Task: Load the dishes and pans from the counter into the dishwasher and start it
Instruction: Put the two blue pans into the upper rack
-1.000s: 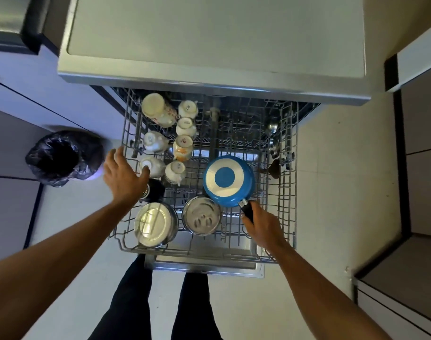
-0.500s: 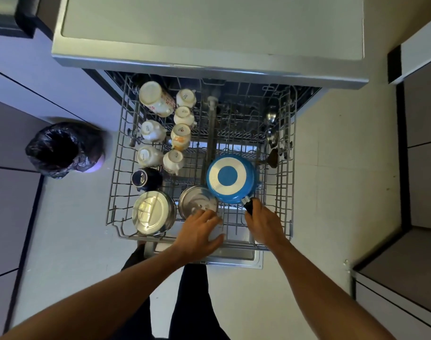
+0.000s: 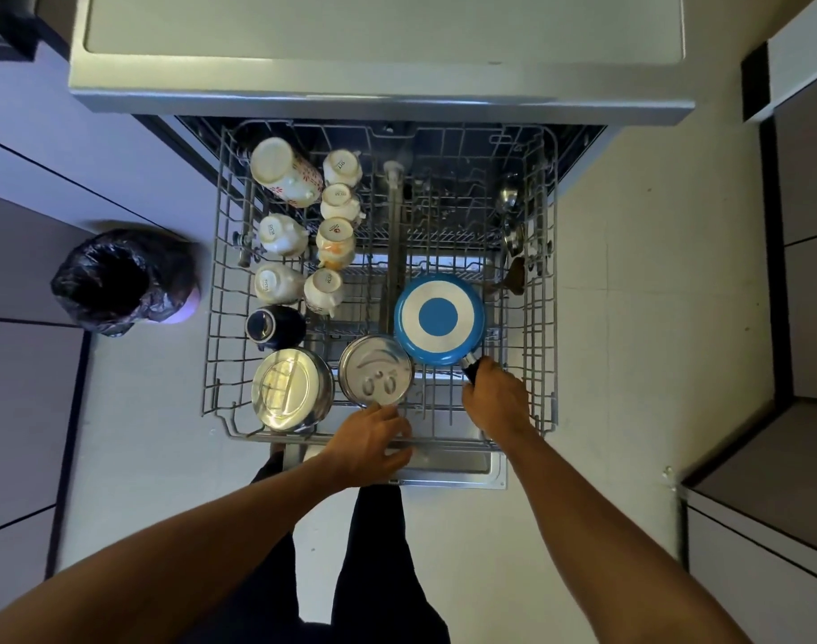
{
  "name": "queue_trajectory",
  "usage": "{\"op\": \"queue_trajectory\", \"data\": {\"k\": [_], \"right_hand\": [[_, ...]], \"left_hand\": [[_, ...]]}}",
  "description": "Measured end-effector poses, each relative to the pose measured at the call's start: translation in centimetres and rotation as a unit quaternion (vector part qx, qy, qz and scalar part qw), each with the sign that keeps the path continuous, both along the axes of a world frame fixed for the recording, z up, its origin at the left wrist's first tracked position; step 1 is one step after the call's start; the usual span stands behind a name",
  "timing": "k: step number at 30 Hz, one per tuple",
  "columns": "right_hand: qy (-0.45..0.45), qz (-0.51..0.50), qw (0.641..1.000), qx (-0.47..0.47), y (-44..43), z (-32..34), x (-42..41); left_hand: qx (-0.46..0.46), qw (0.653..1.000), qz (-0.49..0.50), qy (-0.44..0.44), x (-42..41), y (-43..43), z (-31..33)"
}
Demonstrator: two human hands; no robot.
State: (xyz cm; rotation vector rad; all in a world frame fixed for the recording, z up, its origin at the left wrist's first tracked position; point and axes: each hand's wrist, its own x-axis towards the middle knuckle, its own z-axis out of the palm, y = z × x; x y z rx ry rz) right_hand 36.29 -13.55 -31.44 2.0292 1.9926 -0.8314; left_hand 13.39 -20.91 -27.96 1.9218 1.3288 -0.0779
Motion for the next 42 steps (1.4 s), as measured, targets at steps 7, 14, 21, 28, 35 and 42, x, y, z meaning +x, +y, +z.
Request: {"op": "queue_trajectory", "data": {"k": [7, 14, 21, 28, 35, 42], "right_hand": [[-0.005, -0.027, 0.999, -0.036, 0.4, 1.1, -0.4], [-0.007, -0.081, 0.996, -0.033, -0.2, 3.0, -0.7], [0.000, -0.088, 0.993, 0.083, -0.6, 6.1, -3.3], [0.061, -0.056, 0.993, 0.085, 0.2, 10.2, -14.0], [0.191, -0.114, 0.974, 0.032, 0.2, 14.4, -34.2], [0.210, -0.079, 0.973, 0.053, 1.4, 17.8, -57.0]], "left_hand": [[-0.104, 0.993, 0.053, -0.003, 0.4, -0.1, -0.5], [-0.119, 0.990, 0.071, -0.018, 0.1, 0.1, -0.1], [-0.073, 0.987, 0.129, -0.053, -3.3, 0.7, 1.7], [0.000, 0.967, 0.245, -0.077, -12.2, 3.3, 5.2], [0.107, 0.931, 0.335, -0.102, -30.1, 3.8, 8.6], [0.174, 0.907, 0.373, -0.090, -53.1, 3.2, 13.0]]}}
